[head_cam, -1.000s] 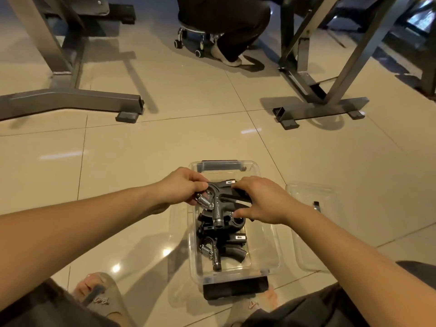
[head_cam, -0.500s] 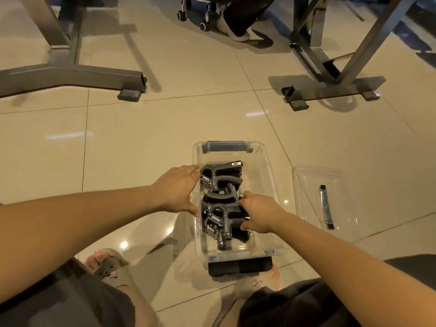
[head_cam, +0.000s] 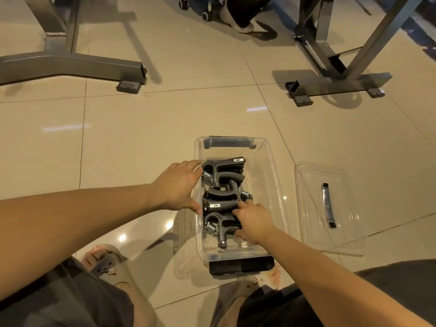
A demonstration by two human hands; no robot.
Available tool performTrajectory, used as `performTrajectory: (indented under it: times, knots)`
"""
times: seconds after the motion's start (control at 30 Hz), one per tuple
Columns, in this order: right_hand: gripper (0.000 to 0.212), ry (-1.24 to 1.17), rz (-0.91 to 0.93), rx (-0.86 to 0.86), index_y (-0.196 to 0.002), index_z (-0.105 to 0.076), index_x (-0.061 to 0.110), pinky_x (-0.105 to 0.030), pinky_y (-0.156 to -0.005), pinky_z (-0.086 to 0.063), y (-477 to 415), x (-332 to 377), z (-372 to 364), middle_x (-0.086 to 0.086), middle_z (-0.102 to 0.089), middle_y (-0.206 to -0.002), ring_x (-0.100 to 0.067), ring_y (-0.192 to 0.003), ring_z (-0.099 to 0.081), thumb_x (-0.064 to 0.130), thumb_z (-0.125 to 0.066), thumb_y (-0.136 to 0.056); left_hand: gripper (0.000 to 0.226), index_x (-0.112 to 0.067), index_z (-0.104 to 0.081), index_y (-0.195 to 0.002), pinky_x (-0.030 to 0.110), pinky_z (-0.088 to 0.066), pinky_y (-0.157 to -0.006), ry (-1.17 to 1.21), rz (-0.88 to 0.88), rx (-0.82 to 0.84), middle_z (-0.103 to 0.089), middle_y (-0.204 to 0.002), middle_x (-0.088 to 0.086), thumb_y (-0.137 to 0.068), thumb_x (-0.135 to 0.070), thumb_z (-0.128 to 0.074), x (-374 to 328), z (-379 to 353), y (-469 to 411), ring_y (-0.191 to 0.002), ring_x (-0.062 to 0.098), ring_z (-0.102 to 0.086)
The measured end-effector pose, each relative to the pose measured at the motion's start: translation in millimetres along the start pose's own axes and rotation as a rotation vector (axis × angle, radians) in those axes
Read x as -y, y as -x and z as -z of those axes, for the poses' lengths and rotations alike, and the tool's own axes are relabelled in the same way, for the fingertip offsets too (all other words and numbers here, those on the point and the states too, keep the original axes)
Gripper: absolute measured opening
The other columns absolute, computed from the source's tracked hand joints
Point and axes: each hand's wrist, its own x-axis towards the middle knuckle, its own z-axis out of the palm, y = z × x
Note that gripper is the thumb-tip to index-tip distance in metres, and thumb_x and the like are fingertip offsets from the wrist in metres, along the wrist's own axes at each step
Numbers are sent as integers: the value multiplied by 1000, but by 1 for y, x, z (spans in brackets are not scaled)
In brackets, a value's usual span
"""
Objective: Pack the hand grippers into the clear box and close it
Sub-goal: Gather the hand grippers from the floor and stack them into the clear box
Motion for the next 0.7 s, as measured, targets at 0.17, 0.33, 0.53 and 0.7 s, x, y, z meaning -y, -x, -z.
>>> performTrajectory:
  times: [0.17,0.33,0.53,0.7]
  knots:
    - [61,-131,-27,-36,-130,-53,17,-39,-93,-52,0,0,-10,-3,-50,-133,-25,-120,-47,44,-76,-80,120,-10,-28,-155,39,-18,-121,19,-1,-5,-13,-167,9,-65,-76,-73,2,-1,1,-151,27,-21]
    - [65,-154,-33,-27,-131,-52,17,-38,-94,-51,-3,-2,-11,-2,-52,-133,-25,-119,-48,44,-79,-78,127,-10,-20,-159,36,-13,-123,32,-18,10,-6,-169,8,-65,-78,-71,5,-2,1,-154,24,-14]
    - [69,-106,-51,35,-135,-48,16,-41,-96,-51,-6,4,-4,-6,-51,-134,-28,-120,-49,40,-80,-79,136,-11,-8,-160,40,-18,-122,-32,-30,79,3,-169,7,-62,-84,-67,7,1,5,-153,26,-15]
    - [50,-124,-102,-9,-130,-53,16,-38,-93,-53,-3,10,8,-5,-54,-128,-24,-115,-53,19,-73,-84,124,-14,-5,-160,42,-42,-110,-11,1,154,11,-169,4,-73,-73,-70,5,0,16,-144,29,-36]
